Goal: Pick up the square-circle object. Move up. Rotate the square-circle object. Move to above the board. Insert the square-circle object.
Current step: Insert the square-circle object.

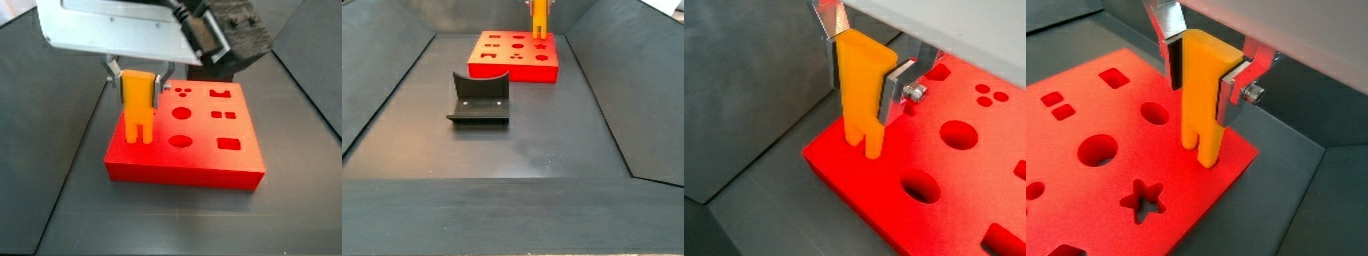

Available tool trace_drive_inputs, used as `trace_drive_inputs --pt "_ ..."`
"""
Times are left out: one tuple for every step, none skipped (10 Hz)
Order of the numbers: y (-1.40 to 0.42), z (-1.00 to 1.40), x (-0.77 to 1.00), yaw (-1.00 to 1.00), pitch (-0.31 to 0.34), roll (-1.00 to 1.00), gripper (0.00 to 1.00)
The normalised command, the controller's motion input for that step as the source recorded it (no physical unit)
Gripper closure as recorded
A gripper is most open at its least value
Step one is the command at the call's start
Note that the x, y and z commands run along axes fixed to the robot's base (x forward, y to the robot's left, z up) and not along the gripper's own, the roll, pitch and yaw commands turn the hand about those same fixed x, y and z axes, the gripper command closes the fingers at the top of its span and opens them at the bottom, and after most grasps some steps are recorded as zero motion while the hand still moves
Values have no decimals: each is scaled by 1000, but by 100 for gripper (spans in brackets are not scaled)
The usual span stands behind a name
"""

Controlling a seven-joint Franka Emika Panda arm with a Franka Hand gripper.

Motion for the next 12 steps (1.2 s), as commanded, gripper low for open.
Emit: trace_drive_inputs --pt "-34 0 -246 -146 -341 -13 100" --pt "0 0 -237 0 -500 -81 100" --pt "0 -51 -257 0 -500 -101 100" --pt "0 -89 -234 0 -483 -49 100" --pt "-134 -151 -263 0 -500 24 100" --pt "-249 -243 0 0 -220 274 100" --pt "-260 -180 174 0 0 381 100" --pt "-271 -177 271 0 59 409 100" --pt "-283 -103 303 0 124 427 100" --pt "-240 -109 357 0 174 389 100" --pt "-180 -180 374 0 171 317 100" --pt "-234 -157 394 0 219 333 100"
